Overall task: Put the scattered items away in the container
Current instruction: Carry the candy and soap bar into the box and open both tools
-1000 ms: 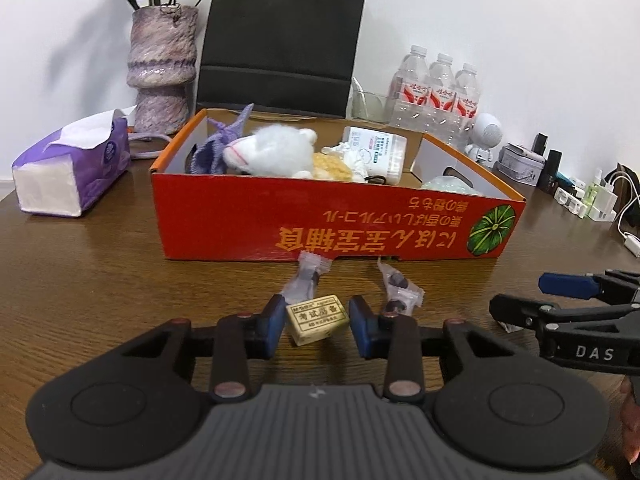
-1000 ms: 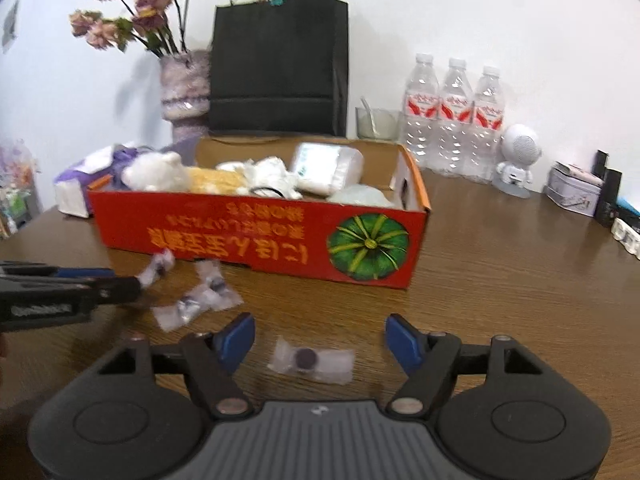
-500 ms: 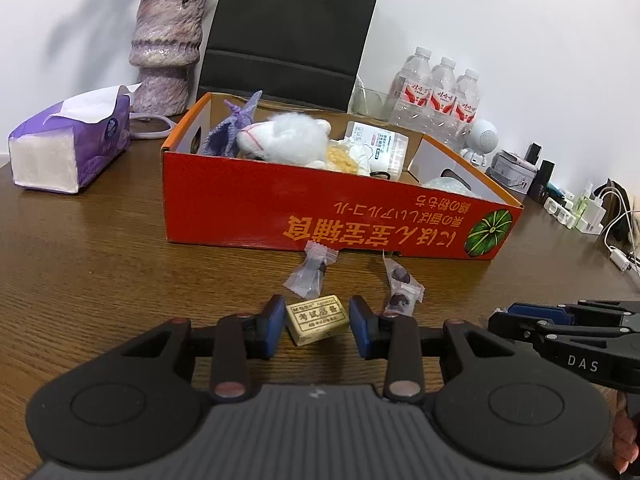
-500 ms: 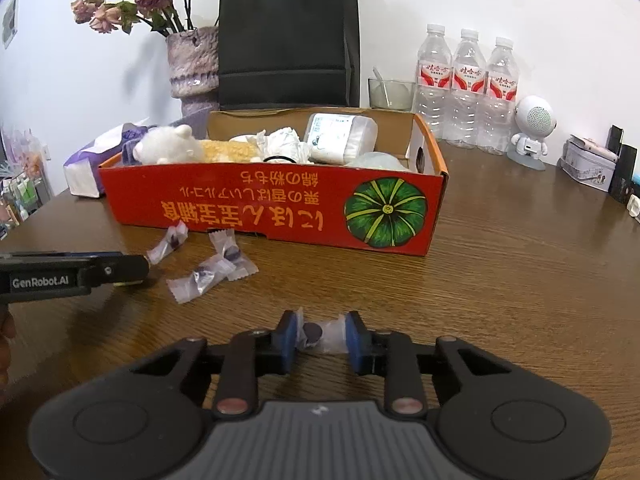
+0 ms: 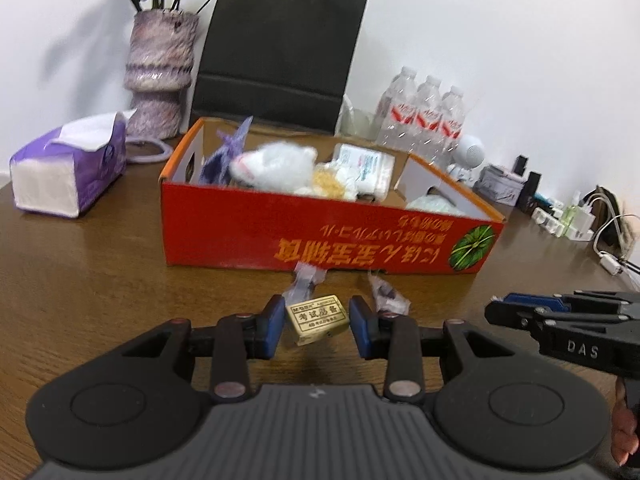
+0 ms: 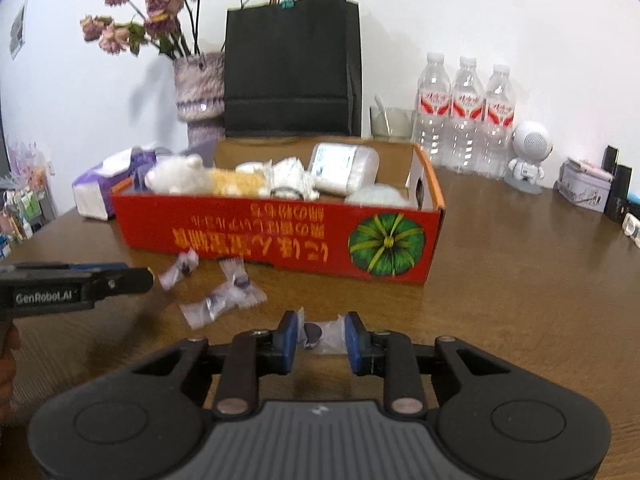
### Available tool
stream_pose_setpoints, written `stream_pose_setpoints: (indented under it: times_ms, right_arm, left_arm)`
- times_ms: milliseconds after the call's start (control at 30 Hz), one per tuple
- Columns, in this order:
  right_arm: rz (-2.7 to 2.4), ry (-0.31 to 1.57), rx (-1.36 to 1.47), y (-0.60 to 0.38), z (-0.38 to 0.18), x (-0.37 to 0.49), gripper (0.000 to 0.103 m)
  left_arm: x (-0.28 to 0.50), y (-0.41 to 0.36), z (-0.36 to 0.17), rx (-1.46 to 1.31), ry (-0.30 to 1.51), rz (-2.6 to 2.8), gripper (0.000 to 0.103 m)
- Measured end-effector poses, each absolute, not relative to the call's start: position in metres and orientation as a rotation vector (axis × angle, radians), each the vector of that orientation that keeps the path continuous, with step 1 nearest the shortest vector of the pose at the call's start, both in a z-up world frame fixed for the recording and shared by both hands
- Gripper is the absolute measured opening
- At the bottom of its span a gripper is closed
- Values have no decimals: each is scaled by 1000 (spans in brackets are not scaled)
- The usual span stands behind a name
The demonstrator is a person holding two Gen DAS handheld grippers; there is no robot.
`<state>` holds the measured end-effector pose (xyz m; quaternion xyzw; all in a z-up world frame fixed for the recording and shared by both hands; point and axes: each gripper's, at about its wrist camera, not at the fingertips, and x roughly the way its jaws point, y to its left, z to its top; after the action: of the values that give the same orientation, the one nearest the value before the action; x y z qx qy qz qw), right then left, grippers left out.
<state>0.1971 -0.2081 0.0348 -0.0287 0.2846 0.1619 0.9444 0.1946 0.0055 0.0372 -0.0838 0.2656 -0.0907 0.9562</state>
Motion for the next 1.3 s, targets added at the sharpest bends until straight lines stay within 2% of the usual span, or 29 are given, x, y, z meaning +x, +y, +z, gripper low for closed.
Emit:
stream_pose_setpoints:
  times_ms: [433, 633, 767, 800, 833, 900, 933, 1000, 1033, 1067, 1100, 1133, 1300]
  right_arm:
    - [349, 381, -72, -183, 111, 241, 24]
    - [334, 378, 6, -166, 119, 290, 24]
    - [317, 435, 4, -160, 104, 314, 25]
    - [314, 449, -1, -160, 100, 316, 22]
    - [311, 465, -6, -159, 95, 320, 15]
    - [307, 491, -8, -159, 87, 325, 15]
    - [306, 497, -7, -159, 84, 327, 16]
    - [294, 498, -7, -159, 81, 327, 19]
    - [291, 495, -5, -159, 80, 327, 38]
    - [290, 499, 1, -161, 80, 328, 74]
    - [286, 501, 9, -162, 80, 329, 93]
    - [280, 491, 15, -164, 81, 328, 102]
    - [276, 469, 4, -166, 88, 324, 103]
  left_arm:
    - [226, 6, 129, -125, 259, -163, 36]
    - [267, 13, 130, -186, 246, -117, 36]
    - [293, 13, 114, -155, 317, -112, 36]
    - [298, 15, 110, -153, 332, -107, 36]
    - [302, 16, 106, -153, 346, -102, 36]
    - [309, 19, 101, -155, 366, -102, 36]
    - [311, 19, 100, -157, 370, -103, 38]
    - [311, 17, 100, -140, 373, -101, 64]
    - [311, 16, 100, -129, 376, -93, 96]
    - [309, 15, 101, -122, 368, -75, 103]
    - [307, 15, 102, -116, 354, -58, 103]
    - [306, 14, 104, -106, 348, -48, 103]
    - [304, 13, 105, -100, 357, -33, 103]
